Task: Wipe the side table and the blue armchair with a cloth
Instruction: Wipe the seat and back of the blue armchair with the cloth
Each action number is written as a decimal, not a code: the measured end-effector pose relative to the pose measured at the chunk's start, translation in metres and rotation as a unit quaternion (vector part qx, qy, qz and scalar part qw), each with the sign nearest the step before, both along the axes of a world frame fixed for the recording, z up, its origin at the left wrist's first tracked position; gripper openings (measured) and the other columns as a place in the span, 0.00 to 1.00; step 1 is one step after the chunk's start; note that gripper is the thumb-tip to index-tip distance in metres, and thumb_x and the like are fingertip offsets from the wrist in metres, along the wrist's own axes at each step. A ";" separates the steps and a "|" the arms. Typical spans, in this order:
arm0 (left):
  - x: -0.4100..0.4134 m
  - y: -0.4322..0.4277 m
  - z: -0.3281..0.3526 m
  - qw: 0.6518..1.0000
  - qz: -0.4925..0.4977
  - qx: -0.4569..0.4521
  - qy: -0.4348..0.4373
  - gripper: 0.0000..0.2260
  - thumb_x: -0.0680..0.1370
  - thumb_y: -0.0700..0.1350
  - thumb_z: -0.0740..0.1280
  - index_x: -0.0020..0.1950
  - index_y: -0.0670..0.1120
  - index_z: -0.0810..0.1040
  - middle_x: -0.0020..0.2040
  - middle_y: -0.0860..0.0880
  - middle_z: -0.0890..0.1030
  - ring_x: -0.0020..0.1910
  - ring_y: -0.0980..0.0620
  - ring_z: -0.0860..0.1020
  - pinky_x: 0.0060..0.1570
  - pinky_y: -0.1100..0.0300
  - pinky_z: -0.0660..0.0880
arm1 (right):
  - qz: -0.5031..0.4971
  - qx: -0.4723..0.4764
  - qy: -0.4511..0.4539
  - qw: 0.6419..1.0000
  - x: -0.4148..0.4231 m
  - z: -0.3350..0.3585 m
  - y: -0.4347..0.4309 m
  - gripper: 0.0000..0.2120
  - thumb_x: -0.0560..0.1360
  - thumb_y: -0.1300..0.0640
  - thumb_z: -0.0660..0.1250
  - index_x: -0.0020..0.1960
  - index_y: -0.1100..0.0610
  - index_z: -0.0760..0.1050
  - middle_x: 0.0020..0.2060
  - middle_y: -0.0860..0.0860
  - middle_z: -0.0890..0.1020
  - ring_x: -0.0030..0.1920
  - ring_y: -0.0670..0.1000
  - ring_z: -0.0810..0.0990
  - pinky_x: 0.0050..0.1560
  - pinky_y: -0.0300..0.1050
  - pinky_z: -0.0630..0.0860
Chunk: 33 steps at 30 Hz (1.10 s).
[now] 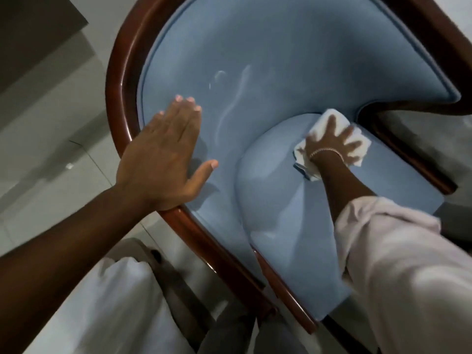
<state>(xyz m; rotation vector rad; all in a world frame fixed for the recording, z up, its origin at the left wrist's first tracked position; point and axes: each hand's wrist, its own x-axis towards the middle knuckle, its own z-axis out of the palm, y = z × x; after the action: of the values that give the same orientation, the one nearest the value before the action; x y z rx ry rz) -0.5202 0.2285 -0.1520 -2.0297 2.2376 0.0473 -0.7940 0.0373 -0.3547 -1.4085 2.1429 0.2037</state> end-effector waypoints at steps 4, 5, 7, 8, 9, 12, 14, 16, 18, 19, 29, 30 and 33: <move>-0.004 -0.001 0.003 1.000 0.011 0.001 0.007 0.40 0.79 0.66 0.51 0.81 0.39 0.51 0.82 0.38 0.54 0.82 0.42 0.51 0.77 0.48 0.50 | 0.300 -0.019 -0.024 0.953 0.054 -0.004 0.073 0.36 0.76 0.33 0.55 0.77 0.34 0.38 0.80 0.50 0.37 0.78 0.69 0.37 0.69 0.79 0.40; -0.005 -0.002 0.005 1.000 0.011 0.008 0.006 0.40 0.79 0.65 0.51 0.81 0.39 0.51 0.82 0.38 0.54 0.82 0.42 0.51 0.78 0.48 0.50 | 0.359 -0.023 -0.020 0.933 0.053 -0.003 0.110 0.36 0.76 0.33 0.55 0.77 0.34 0.39 0.81 0.51 0.38 0.78 0.69 0.38 0.69 0.80 0.41; -0.005 -0.002 0.007 1.000 0.015 0.013 0.004 0.40 0.79 0.65 0.51 0.81 0.38 0.52 0.82 0.38 0.55 0.82 0.41 0.52 0.78 0.46 0.52 | 0.474 -0.032 -0.009 0.880 0.030 -0.001 0.187 0.35 0.75 0.36 0.56 0.78 0.35 0.45 0.81 0.54 0.44 0.78 0.72 0.42 0.68 0.81 0.45; -0.005 -0.001 0.008 1.000 0.017 0.014 0.001 0.40 0.78 0.65 0.51 0.80 0.38 0.52 0.82 0.38 0.55 0.82 0.41 0.52 0.78 0.45 0.54 | 0.519 -0.037 -0.009 0.854 0.011 -0.001 0.220 0.33 0.74 0.38 0.56 0.78 0.36 0.50 0.81 0.56 0.50 0.77 0.74 0.47 0.67 0.81 0.48; -0.005 0.000 0.009 1.000 0.018 0.015 -0.003 0.39 0.78 0.64 0.51 0.80 0.38 0.52 0.82 0.37 0.56 0.82 0.40 0.53 0.78 0.45 0.54 | 0.549 -0.043 -0.016 0.834 -0.012 0.000 0.244 0.32 0.73 0.39 0.57 0.77 0.37 0.56 0.80 0.57 0.56 0.76 0.74 0.52 0.66 0.81 0.51; -0.006 -0.002 0.009 1.000 0.019 0.017 -0.002 0.39 0.79 0.63 0.51 0.80 0.38 0.53 0.81 0.37 0.57 0.81 0.40 0.53 0.78 0.45 0.53 | 0.569 -0.073 -0.004 0.819 -0.085 -0.001 0.263 0.30 0.72 0.40 0.62 0.74 0.40 0.66 0.75 0.59 0.68 0.73 0.74 0.63 0.63 0.79 0.61; -0.006 -0.002 0.008 1.000 0.025 0.014 0.002 0.39 0.78 0.63 0.53 0.80 0.37 0.53 0.81 0.36 0.57 0.81 0.40 0.54 0.78 0.45 0.54 | 0.488 -0.066 -0.009 0.870 -0.113 0.006 0.254 0.31 0.72 0.41 0.62 0.74 0.43 0.65 0.75 0.61 0.68 0.73 0.73 0.64 0.62 0.77 0.64; -0.007 -0.002 0.007 1.000 0.028 0.011 0.002 0.40 0.78 0.64 0.54 0.80 0.37 0.53 0.81 0.36 0.57 0.81 0.39 0.54 0.78 0.44 0.55 | 0.364 -0.065 -0.009 0.929 -0.110 0.012 0.234 0.30 0.74 0.41 0.61 0.76 0.43 0.64 0.77 0.59 0.64 0.75 0.72 0.60 0.64 0.78 0.63; -0.006 -0.002 0.005 0.999 0.032 0.013 -0.001 0.41 0.78 0.65 0.53 0.80 0.38 0.52 0.81 0.36 0.56 0.81 0.40 0.53 0.78 0.44 0.55 | 0.257 -0.076 -0.021 0.963 -0.077 0.013 0.203 0.30 0.77 0.42 0.61 0.77 0.41 0.59 0.80 0.55 0.55 0.77 0.70 0.52 0.68 0.79 0.56; -0.007 -0.003 0.004 0.999 0.034 0.013 -0.002 0.41 0.77 0.65 0.53 0.80 0.38 0.51 0.82 0.37 0.55 0.82 0.40 0.52 0.78 0.44 0.54 | 0.210 -0.078 -0.022 0.974 -0.055 0.013 0.182 0.31 0.78 0.41 0.60 0.78 0.40 0.55 0.81 0.54 0.50 0.78 0.70 0.48 0.70 0.78 0.52; -0.003 -0.002 0.001 0.999 0.031 -0.012 -0.002 0.41 0.78 0.65 0.55 0.80 0.38 0.53 0.82 0.38 0.56 0.81 0.41 0.53 0.78 0.46 0.54 | 0.411 -0.034 0.007 0.911 0.094 0.010 0.138 0.38 0.75 0.44 0.60 0.79 0.41 0.44 0.81 0.56 0.44 0.76 0.74 0.45 0.71 0.78 0.47; -0.004 -0.001 0.003 1.000 0.027 -0.009 -0.004 0.40 0.78 0.65 0.55 0.80 0.38 0.53 0.81 0.38 0.57 0.81 0.41 0.54 0.78 0.46 0.55 | 0.451 -0.025 -0.004 0.892 0.084 0.018 0.161 0.37 0.74 0.45 0.61 0.79 0.42 0.49 0.81 0.58 0.50 0.75 0.75 0.51 0.70 0.77 0.52; -0.006 -0.001 0.008 0.999 0.033 0.003 0.015 0.38 0.79 0.62 0.57 0.80 0.38 0.55 0.81 0.38 0.59 0.81 0.41 0.55 0.79 0.45 0.57 | 0.587 -0.025 0.001 0.809 0.021 0.039 0.208 0.34 0.69 0.46 0.66 0.75 0.44 0.65 0.75 0.61 0.67 0.68 0.76 0.67 0.61 0.74 0.69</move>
<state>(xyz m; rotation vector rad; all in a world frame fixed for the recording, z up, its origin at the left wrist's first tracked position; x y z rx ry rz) -0.5260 0.2279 -0.1436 -2.1125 2.1853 0.0927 -0.7728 0.2456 -0.3160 -2.5640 0.9676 0.5876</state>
